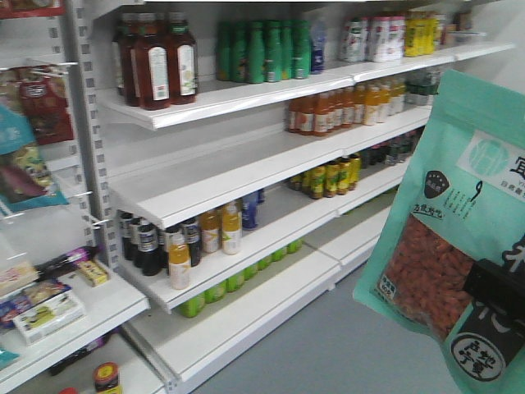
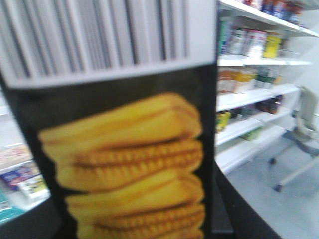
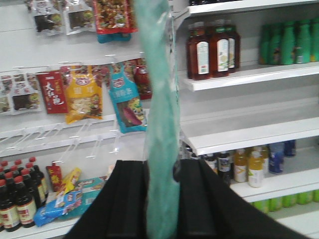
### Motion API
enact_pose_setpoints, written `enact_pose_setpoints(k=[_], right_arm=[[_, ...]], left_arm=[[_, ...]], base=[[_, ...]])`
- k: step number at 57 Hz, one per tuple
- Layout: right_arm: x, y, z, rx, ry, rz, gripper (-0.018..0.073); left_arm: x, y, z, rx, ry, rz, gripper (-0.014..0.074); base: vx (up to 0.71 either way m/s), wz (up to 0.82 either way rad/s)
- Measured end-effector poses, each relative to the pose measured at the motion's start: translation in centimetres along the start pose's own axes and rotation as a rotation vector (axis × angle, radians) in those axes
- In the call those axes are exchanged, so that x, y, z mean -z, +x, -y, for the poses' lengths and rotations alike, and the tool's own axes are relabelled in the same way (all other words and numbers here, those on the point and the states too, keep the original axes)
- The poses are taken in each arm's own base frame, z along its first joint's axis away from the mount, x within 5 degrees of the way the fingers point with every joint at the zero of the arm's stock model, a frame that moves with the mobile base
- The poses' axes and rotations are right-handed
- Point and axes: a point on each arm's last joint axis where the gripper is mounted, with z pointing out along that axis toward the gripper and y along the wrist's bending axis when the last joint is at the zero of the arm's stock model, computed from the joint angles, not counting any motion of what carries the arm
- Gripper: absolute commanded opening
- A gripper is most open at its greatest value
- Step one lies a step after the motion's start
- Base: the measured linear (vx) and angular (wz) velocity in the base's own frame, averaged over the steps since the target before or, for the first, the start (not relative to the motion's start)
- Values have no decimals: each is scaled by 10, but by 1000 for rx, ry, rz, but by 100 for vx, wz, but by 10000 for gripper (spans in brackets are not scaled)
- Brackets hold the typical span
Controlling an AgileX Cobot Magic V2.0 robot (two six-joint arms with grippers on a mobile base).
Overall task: Pick snacks and fruit into basket
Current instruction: 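Hold both items and drive the base away from the shelf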
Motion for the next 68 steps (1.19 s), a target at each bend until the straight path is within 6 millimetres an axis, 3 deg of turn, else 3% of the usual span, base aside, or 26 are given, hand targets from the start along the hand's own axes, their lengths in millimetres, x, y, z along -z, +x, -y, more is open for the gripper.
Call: enact_pose_setpoints(k=[68], right_arm=[[0,0,0,0,0,1,-9]], left_arm=[[0,0,0,-1,0,0,2]], base=[[8,-82]])
